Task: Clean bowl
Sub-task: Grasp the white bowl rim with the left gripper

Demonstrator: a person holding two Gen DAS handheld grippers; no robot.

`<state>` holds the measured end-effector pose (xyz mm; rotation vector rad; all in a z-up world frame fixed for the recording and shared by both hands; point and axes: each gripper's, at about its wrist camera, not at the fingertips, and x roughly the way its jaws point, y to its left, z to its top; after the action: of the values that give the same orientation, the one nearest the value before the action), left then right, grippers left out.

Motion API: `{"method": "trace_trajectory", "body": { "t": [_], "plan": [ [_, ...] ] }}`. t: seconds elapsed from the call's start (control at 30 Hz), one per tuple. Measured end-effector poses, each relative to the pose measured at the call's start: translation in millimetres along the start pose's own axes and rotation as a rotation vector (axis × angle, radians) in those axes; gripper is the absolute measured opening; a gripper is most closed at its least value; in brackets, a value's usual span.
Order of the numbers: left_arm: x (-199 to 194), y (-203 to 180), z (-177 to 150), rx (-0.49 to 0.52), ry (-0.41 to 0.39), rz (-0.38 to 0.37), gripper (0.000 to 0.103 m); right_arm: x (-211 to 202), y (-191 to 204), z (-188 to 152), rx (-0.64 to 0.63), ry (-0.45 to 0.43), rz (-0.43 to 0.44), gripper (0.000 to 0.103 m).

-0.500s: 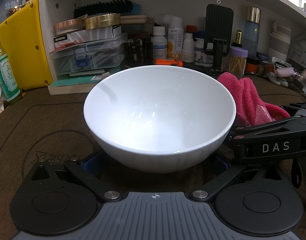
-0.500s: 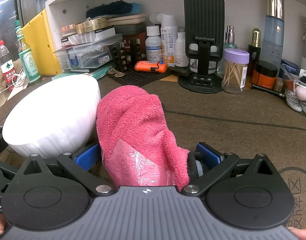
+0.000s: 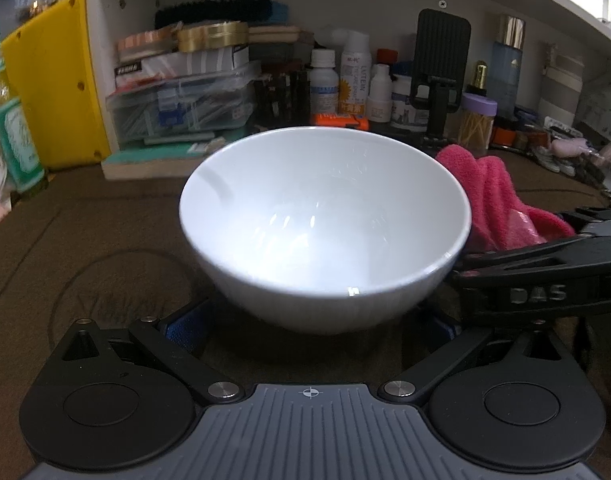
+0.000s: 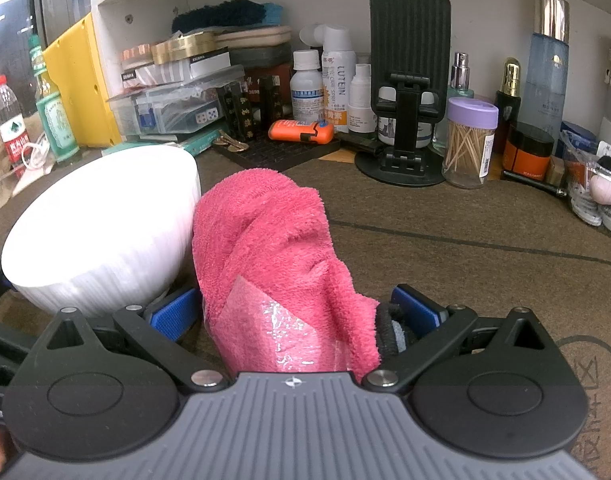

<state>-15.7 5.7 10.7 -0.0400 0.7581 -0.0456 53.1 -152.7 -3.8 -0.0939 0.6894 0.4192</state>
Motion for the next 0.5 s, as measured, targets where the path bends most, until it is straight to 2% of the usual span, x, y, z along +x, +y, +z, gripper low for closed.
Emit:
{"method": "trace_trajectory", "body": {
  "t": [0.03, 0.13, 0.27, 0.33, 0.4, 0.5],
  "plan": [
    [-3, 1, -1, -0.007, 0.007, -0.020, 0.103, 1, 2, 0, -0.017, 0.005, -0.017, 0.103],
    [-19, 19, -2, -0.147, 0.049, -0.105, 0.103, 1, 1, 0, -0.015, 0.004, -0.016, 0.103],
    [-35, 57, -5, -0.401, 0.037, -0.192, 0.103, -1, -6, 0, -0.013, 0.006, -0.013, 0.103],
    [-35, 79, -6, -0.562, 0.064, -0.290, 0.103, -2, -10, 0, -0.016, 0.006, -0.014, 0.103],
    [-33, 92, -2, -0.675, 0.066, -0.344, 0.103, 0, 3, -1, -0.020, 0.011, -0.018, 0.103],
    [-26, 92, 9, -0.722, 0.088, -0.350, 0.103, 0, 7, -1, -0.018, 0.012, -0.017, 0.103]
  ]
}}
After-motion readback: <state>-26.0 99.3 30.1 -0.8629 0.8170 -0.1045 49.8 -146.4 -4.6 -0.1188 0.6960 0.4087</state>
